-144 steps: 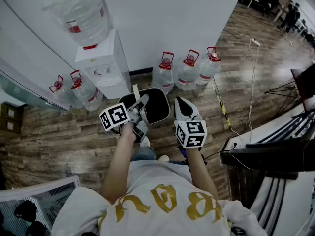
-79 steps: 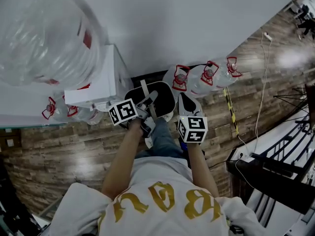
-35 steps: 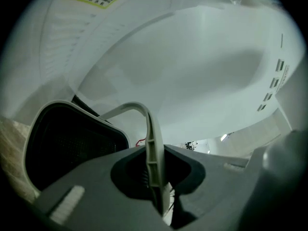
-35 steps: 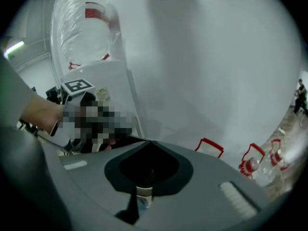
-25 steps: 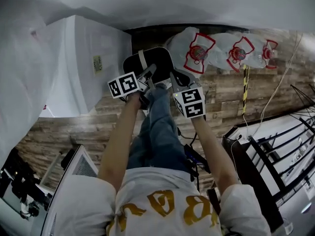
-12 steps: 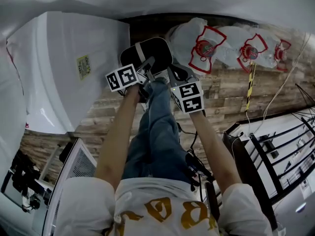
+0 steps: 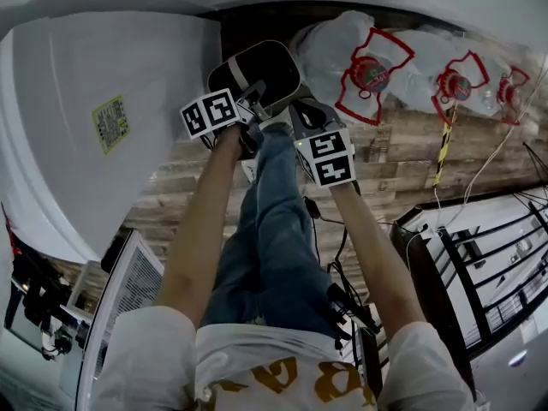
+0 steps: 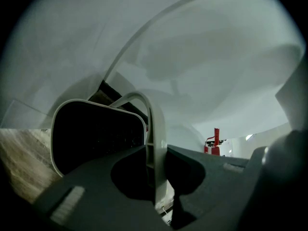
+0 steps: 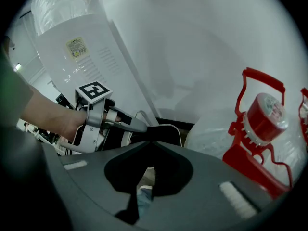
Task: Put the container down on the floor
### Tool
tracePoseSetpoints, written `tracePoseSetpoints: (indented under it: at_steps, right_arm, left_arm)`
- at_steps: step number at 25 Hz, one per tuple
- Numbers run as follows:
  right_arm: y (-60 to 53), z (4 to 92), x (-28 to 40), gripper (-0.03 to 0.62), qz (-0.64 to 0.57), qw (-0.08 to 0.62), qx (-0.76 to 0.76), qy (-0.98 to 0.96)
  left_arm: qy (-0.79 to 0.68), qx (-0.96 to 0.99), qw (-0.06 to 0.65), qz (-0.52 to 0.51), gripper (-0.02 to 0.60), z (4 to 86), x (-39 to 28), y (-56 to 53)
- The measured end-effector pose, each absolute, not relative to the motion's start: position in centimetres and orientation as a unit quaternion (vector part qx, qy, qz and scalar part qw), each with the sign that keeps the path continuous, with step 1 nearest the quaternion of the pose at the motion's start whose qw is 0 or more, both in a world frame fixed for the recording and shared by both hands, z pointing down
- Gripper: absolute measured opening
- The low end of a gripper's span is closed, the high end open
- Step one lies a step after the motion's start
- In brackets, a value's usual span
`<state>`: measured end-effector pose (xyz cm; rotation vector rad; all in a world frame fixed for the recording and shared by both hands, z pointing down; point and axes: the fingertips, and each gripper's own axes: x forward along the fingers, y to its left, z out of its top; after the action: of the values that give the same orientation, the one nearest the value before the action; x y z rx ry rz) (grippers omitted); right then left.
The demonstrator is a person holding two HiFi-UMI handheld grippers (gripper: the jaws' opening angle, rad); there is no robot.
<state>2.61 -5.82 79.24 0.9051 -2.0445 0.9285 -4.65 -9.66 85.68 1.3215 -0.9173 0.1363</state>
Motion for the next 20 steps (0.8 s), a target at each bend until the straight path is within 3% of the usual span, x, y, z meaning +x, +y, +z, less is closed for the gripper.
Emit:
tracePoseSetpoints:
  at_steps: [20]
  right_arm:
    - [-4.3,84.8,2.3,0.031,0.397,0.366,0.31,-0.783]
  left_arm:
    - [-0.433,0.569,0.688,0.124,0.038,94.4,-4.8,-9.7]
